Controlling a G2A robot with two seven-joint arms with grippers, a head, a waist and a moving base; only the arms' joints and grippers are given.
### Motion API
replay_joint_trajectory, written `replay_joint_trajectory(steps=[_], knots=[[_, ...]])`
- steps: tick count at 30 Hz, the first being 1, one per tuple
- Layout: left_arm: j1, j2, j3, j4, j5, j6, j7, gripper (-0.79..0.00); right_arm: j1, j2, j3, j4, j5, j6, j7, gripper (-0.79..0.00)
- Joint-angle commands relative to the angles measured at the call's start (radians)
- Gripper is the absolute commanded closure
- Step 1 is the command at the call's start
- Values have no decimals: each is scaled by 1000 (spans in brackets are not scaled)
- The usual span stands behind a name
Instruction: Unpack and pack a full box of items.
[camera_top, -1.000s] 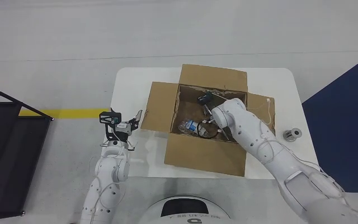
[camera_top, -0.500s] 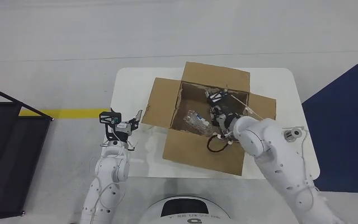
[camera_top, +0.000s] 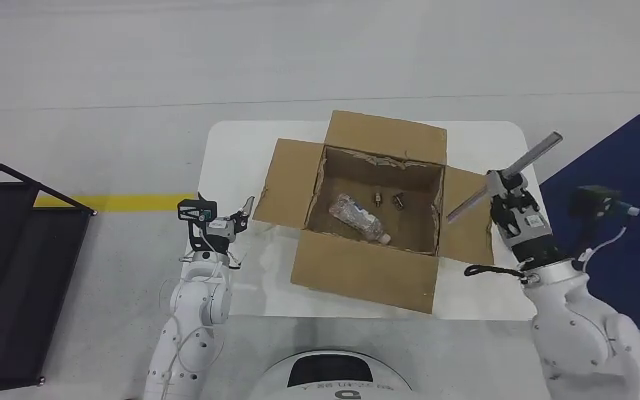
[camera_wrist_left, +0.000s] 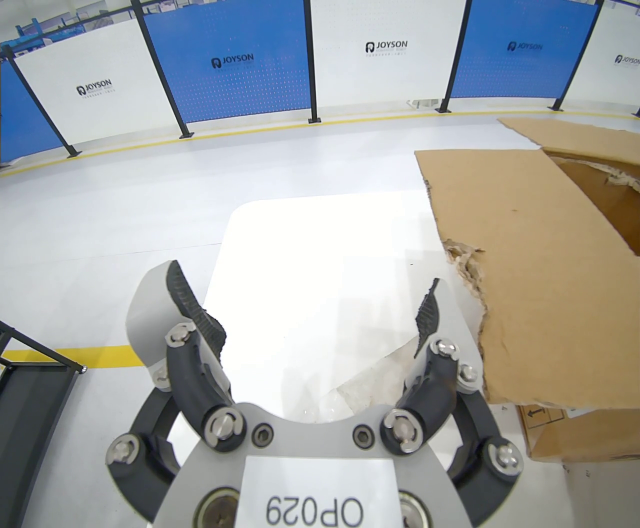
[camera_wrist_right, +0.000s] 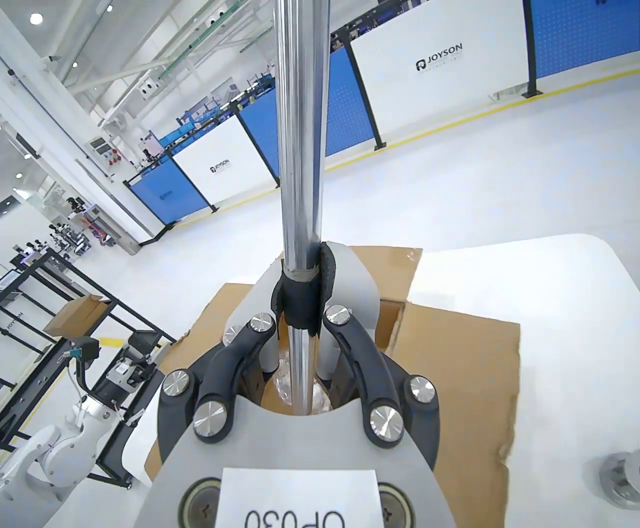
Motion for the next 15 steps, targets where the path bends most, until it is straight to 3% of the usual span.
replay_joint_trajectory(steps=[1,9,15], knots=[[0,0,0,0,0,0,0,-785,2,0,-1,0,-2,1,5,0],[0,0,0,0,0,0,0,-785,4,-1,-2,20,47,-15,17,0],[0,0,0,0,0,0,0,-785,-34,1,178,161,262,-167,155,0]])
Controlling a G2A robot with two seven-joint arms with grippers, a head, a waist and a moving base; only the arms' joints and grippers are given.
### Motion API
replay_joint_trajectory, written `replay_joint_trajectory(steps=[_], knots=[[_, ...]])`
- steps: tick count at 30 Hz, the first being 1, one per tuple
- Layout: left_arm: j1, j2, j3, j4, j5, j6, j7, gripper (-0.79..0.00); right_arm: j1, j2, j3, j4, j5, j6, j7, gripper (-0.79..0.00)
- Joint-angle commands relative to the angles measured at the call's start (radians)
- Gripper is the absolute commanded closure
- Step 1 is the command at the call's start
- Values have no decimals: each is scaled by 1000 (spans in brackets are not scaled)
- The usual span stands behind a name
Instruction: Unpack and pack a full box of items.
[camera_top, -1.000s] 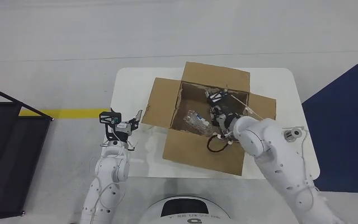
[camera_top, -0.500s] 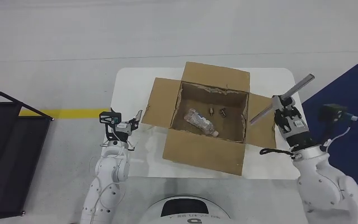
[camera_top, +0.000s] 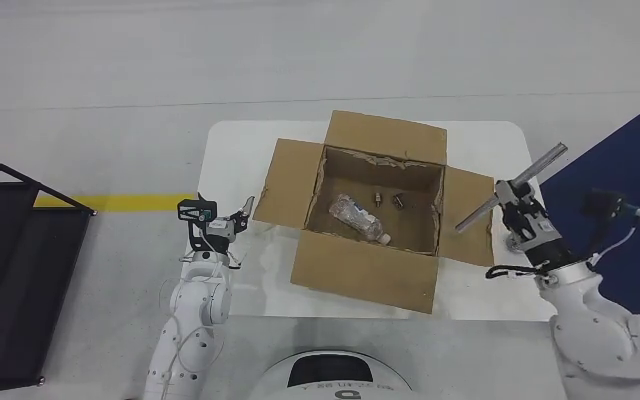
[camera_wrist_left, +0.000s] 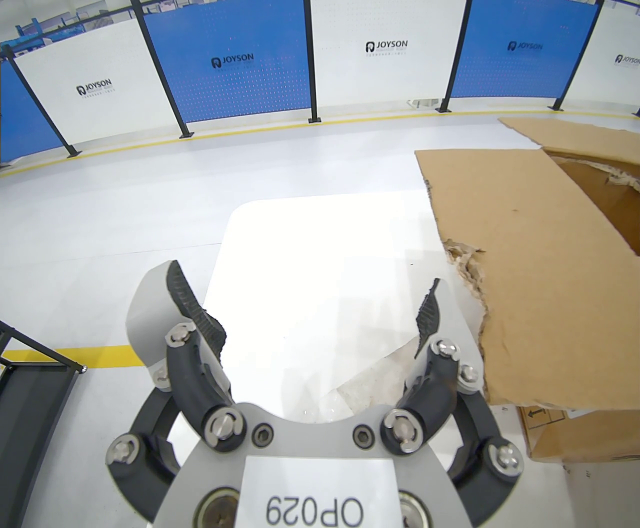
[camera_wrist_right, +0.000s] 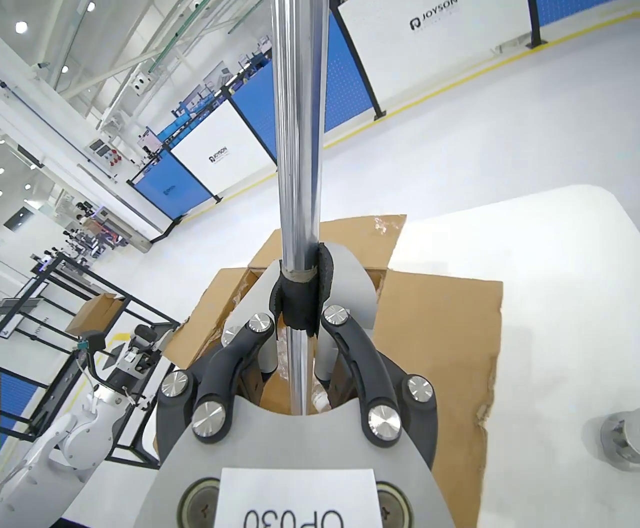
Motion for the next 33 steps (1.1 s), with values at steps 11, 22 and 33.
replay_joint_trajectory(steps=[11,22,33], knots=[[0,0,0,0,0,0,0,-785,-92,4,144,234,16,-136,242,0],[0,0,0,0,0,0,0,-785,55,0,-110,273,-409,217,267,0],[0,0,0,0,0,0,0,-785,193,-1,-181,358,-452,293,352,0]])
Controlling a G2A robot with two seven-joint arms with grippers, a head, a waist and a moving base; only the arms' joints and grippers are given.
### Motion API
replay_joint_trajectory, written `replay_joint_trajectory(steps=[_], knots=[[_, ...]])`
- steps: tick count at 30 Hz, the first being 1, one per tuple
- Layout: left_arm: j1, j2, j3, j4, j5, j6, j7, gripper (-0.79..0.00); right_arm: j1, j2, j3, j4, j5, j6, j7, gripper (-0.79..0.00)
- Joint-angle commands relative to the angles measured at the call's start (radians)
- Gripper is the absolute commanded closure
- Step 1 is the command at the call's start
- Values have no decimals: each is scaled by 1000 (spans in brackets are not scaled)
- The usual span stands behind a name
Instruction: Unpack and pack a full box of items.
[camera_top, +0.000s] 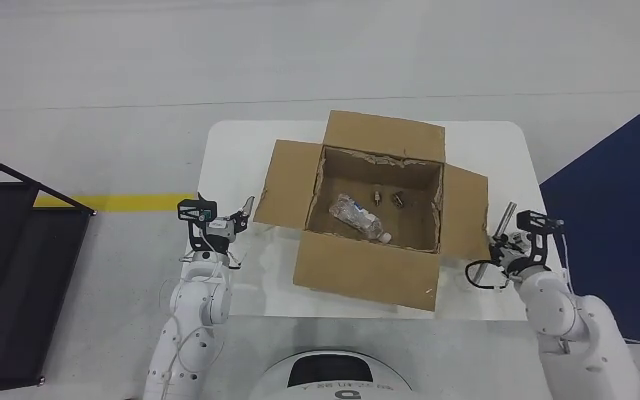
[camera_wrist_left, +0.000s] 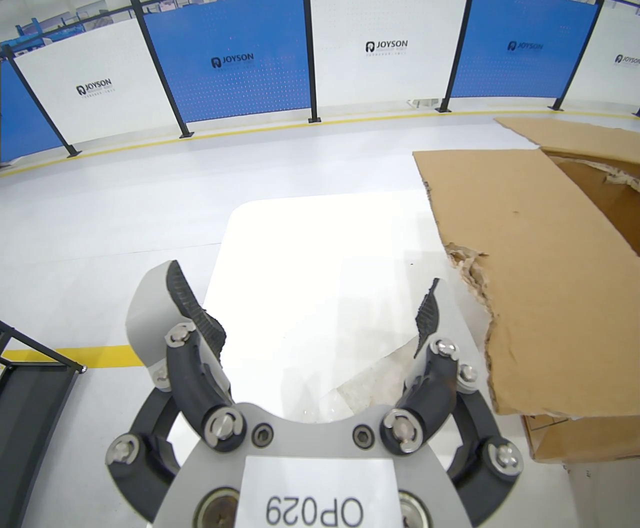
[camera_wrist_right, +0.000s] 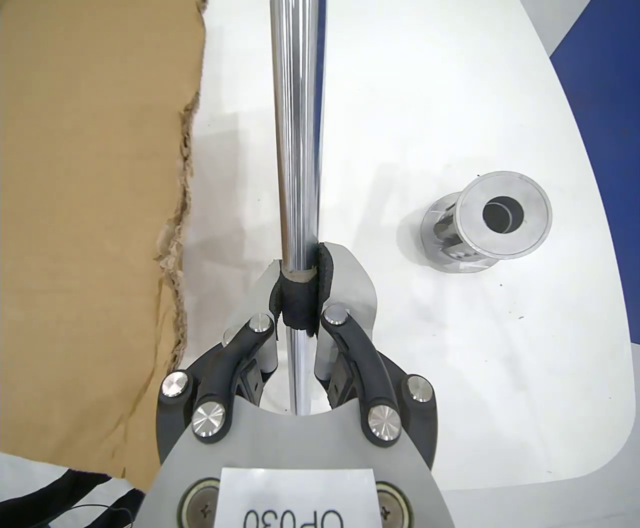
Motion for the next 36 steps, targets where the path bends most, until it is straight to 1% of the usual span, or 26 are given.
replay_joint_trajectory(steps=[1,3,9,12,16,25,26,27,28,33,36], knots=[[0,0,0,0,0,0,0,-785,18,1,-11,10,-33,12,27,0],[0,0,0,0,0,0,0,-785,36,1,-27,20,-62,32,49,0],[0,0,0,0,0,0,0,-785,88,3,-48,65,-92,35,106,0],[0,0,0,0,0,0,0,-785,121,2,-56,96,-128,89,116,0],[0,0,0,0,0,0,0,-785,170,2,-86,141,-169,107,148,0],[0,0,0,0,0,0,0,-785,244,-1,-141,218,-210,98,197,0],[0,0,0,0,0,0,0,-785,252,-1,-143,228,-211,100,202,-62],[0,0,0,0,0,0,0,-785,258,-1,-144,236,-217,104,207,-142],[0,0,0,0,0,0,0,-785,263,-1,-147,243,-230,110,212,-160],[0,0,0,0,0,0,0,-785,282,-3,-164,263,-247,115,230,-203],[0,0,0,0,0,0,0,-785,285,-4,-162,267,-243,116,234,-191]])
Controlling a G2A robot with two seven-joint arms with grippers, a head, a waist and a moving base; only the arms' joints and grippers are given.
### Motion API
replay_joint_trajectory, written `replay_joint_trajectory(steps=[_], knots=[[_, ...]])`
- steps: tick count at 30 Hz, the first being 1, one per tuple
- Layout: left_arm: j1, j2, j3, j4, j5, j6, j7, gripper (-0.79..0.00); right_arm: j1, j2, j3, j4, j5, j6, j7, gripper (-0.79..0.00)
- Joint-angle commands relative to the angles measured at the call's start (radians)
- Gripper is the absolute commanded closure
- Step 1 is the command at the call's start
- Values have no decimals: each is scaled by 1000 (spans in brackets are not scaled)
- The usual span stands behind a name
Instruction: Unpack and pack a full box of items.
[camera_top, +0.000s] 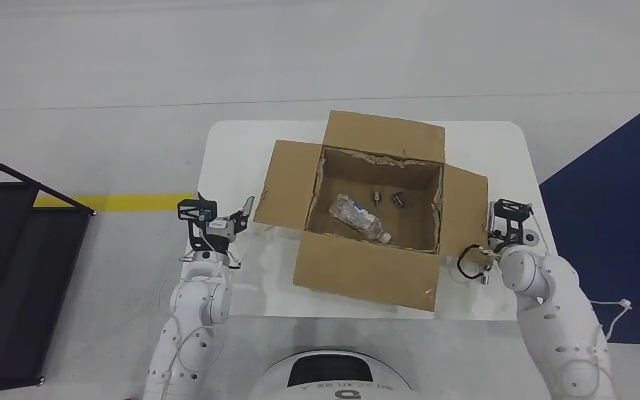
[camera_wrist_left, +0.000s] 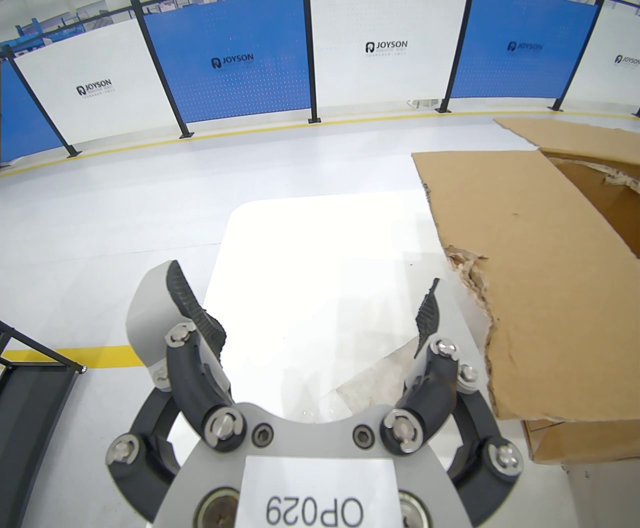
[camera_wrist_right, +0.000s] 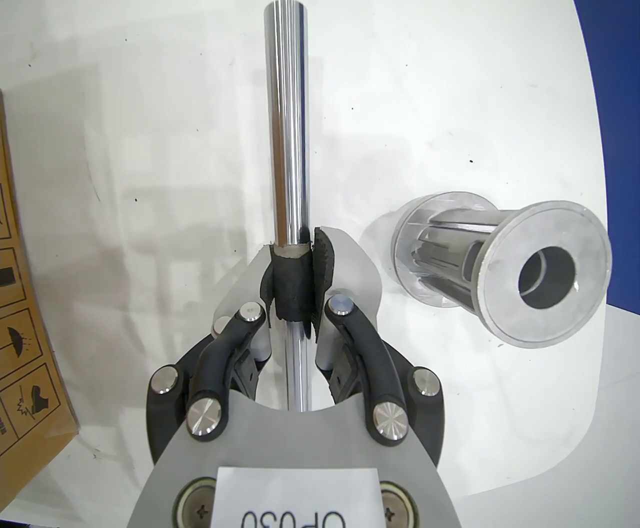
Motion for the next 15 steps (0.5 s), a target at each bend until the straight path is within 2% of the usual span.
replay_joint_trajectory(steps=[1,5,11,15], knots=[[0,0,0,0,0,0,0,-785,0,-1,0,1,-1,2,3,-188],[0,0,0,0,0,0,0,-785,-3,-2,-1,1,1,2,5,-215],[0,0,0,0,0,0,0,-785,-16,-4,7,-10,9,5,2,-366],[0,0,0,0,0,0,0,-785,-36,-6,19,-35,31,-4,-13,-366]])
